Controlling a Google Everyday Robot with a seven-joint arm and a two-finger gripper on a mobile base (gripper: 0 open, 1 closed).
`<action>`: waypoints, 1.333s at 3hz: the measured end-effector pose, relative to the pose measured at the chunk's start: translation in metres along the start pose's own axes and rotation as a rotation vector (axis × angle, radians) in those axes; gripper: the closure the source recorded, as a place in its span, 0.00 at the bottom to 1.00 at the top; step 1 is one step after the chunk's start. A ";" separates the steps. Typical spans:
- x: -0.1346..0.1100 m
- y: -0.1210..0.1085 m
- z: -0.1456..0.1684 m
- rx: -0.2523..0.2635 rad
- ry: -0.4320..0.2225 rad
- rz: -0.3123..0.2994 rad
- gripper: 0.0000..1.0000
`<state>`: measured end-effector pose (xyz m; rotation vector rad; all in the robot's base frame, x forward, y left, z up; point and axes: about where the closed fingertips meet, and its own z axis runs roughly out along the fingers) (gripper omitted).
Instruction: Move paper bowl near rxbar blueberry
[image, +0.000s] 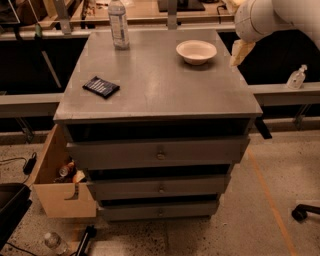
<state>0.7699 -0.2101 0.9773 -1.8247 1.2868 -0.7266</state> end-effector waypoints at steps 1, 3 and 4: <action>0.027 -0.001 0.033 0.020 0.004 0.006 0.00; 0.042 0.000 0.086 0.072 -0.017 0.037 0.00; 0.041 -0.002 0.100 0.102 -0.042 0.060 0.00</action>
Offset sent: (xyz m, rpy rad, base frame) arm 0.1026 -0.0254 -0.0454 0.0598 -0.0796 -0.0030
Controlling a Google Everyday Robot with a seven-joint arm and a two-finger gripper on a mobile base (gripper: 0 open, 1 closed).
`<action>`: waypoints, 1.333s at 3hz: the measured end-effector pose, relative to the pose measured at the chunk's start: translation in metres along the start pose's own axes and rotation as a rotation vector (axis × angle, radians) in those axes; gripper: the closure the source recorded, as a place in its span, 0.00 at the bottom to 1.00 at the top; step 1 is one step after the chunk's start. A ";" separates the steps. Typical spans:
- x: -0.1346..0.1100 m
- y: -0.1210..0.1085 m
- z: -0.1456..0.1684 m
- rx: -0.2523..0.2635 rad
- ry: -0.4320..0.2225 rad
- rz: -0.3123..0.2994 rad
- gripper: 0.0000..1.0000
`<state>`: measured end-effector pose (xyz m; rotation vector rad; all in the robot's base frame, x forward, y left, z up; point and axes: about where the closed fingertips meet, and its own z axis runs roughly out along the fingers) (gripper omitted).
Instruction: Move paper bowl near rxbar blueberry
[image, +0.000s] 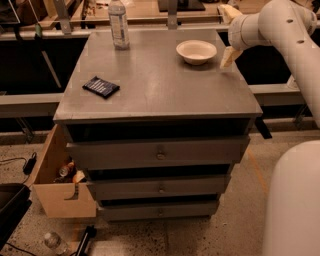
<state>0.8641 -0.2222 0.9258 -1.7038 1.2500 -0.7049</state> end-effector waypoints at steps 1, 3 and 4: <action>-0.008 -0.005 0.014 0.043 -0.047 0.023 0.00; -0.029 0.008 0.049 -0.001 -0.121 0.058 0.18; -0.032 0.027 0.060 -0.076 -0.124 0.083 0.41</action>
Offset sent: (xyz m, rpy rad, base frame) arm 0.0373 0.0361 -0.0077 0.1133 -0.0260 0.1031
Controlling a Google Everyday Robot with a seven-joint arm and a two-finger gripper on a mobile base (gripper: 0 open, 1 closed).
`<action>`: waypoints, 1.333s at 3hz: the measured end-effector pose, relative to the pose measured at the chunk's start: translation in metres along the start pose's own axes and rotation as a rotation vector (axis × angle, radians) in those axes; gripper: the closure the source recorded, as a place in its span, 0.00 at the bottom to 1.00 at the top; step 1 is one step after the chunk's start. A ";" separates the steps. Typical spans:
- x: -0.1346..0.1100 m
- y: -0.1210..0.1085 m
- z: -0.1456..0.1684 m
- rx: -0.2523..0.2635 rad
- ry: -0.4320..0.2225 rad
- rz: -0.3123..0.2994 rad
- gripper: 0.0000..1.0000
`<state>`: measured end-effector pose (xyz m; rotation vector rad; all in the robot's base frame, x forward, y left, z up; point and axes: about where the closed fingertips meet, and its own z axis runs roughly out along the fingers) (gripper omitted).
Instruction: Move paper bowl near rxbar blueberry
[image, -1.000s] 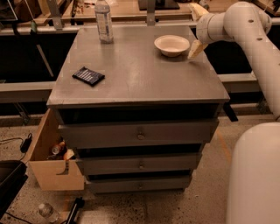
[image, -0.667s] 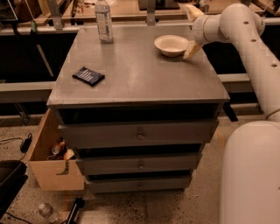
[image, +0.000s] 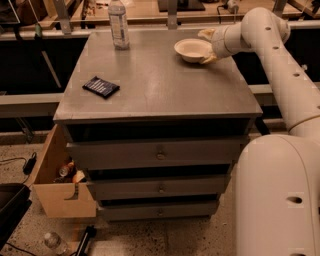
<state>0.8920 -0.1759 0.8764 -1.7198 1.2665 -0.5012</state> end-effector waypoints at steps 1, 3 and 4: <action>-0.001 0.004 0.003 -0.011 -0.003 0.002 0.65; -0.005 0.008 0.010 -0.020 -0.010 0.002 1.00; -0.005 0.008 0.010 -0.020 -0.010 0.002 1.00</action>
Offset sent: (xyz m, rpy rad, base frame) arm -0.0001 0.0020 -0.0042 -0.0016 0.0117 0.0036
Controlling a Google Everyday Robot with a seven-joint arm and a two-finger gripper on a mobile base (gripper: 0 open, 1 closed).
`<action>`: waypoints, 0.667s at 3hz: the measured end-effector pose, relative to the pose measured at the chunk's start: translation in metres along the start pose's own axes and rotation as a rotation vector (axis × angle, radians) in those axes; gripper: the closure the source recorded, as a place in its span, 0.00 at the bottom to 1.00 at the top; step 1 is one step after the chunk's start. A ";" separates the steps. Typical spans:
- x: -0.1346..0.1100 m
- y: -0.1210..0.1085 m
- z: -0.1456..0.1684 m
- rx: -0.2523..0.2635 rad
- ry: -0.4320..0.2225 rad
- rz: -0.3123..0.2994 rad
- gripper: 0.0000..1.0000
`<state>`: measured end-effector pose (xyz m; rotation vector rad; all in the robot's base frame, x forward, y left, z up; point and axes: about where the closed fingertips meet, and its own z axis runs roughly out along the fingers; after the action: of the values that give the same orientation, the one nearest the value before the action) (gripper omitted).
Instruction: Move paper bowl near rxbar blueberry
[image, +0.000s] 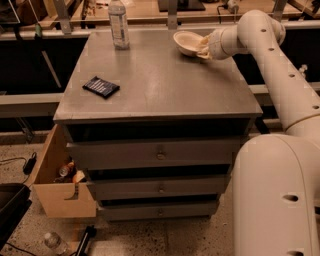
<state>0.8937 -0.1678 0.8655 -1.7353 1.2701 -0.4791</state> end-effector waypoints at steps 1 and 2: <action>-0.013 -0.011 -0.005 0.001 -0.016 -0.059 1.00; -0.034 -0.032 -0.029 0.032 -0.035 -0.140 1.00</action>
Offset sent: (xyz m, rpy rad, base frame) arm -0.0574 0.0335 0.1007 -0.1233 -0.1861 0.1651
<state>0.8764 -0.1481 0.9135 -1.8051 1.1151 -0.5447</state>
